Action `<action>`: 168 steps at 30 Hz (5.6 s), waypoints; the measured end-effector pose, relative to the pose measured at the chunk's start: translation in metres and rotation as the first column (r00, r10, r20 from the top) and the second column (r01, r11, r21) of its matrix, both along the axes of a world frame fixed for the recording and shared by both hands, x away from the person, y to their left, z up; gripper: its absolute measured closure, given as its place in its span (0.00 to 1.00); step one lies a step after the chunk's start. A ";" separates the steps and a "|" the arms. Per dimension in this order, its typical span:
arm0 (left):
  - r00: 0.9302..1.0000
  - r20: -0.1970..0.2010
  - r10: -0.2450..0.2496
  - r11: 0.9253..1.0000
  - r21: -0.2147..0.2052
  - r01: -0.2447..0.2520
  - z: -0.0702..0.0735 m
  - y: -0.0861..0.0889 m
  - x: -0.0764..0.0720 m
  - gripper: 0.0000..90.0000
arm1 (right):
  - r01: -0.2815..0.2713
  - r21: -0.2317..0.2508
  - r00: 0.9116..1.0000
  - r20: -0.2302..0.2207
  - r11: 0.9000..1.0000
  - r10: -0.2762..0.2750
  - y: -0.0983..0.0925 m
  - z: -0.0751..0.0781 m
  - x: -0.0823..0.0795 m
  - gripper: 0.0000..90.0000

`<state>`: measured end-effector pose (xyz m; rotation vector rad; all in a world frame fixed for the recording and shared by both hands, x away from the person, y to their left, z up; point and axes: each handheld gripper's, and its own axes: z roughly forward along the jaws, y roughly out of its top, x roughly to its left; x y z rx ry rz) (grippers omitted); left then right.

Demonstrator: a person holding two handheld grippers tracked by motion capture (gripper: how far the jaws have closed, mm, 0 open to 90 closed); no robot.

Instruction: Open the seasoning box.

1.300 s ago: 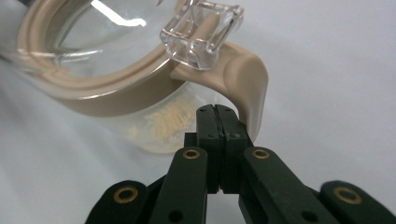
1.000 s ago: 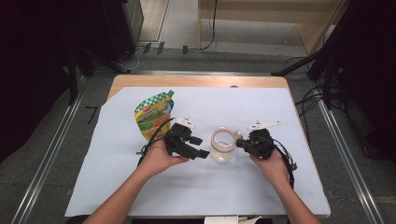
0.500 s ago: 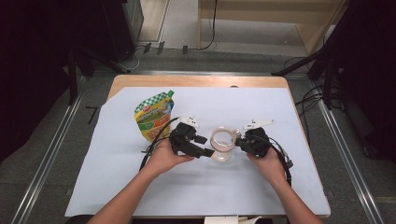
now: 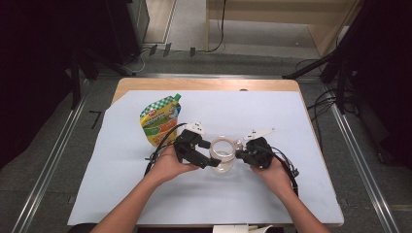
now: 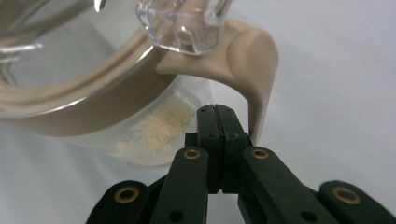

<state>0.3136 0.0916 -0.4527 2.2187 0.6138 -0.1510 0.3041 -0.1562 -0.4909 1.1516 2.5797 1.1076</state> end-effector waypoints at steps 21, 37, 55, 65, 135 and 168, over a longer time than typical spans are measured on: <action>0.996 0.084 0.024 1.000 -0.005 -0.023 -0.003 -0.010 -0.005 0.11 | -0.040 0.003 0.999 -0.024 0.999 0.040 0.001 0.003 -0.005 1.00; 0.996 0.084 0.030 0.999 -0.041 -0.027 -0.002 -0.008 -0.004 0.12 | 0.022 -0.014 1.000 -0.004 1.000 -0.022 -0.026 0.016 0.000 1.00; 0.995 0.087 0.038 0.998 -0.044 -0.034 -0.004 -0.014 -0.004 0.10 | 0.056 -0.019 0.997 0.048 0.998 -0.055 -0.013 0.010 0.010 1.00; 0.988 0.147 0.053 0.997 -0.064 -0.044 -0.014 -0.021 -0.007 0.07 | 0.061 -0.016 0.997 0.045 0.998 -0.060 -0.013 0.010 0.009 1.00; 0.981 0.187 0.057 0.998 -0.028 -0.053 0.021 -0.030 -0.011 0.14 | 0.075 -0.018 0.997 0.030 0.997 -0.074 -0.012 0.008 0.009 1.00; 0.992 0.098 0.077 0.996 -0.058 -0.072 0.034 -0.036 -0.005 0.14 | 0.059 -0.007 0.998 0.019 0.998 -0.058 -0.009 0.007 0.005 1.00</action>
